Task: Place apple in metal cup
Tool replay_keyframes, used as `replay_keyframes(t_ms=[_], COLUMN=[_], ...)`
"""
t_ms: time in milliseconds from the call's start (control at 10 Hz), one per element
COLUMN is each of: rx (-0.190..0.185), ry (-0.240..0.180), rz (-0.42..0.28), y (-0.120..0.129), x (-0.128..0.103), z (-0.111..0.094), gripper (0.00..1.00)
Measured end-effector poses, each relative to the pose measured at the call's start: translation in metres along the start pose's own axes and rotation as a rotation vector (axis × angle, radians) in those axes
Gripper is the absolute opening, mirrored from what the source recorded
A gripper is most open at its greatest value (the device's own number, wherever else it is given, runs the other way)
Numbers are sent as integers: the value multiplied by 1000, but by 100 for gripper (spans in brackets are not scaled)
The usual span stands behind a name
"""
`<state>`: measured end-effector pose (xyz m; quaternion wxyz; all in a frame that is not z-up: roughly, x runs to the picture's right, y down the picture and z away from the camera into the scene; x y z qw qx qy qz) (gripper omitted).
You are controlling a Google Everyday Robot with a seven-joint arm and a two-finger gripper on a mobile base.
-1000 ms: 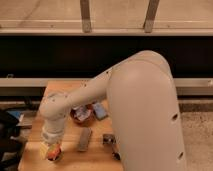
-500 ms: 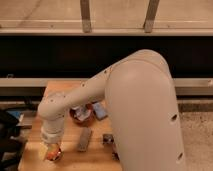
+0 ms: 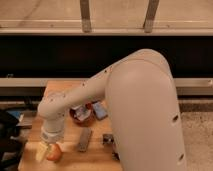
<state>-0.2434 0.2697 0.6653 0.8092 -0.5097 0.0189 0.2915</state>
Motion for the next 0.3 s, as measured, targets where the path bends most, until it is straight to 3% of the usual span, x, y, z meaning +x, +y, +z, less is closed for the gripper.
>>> replay_keyframes(t_ms=[300], rx=[24], ry=[-18], rz=[10], y=[-2], x=[0], z=[-11], gripper=[80])
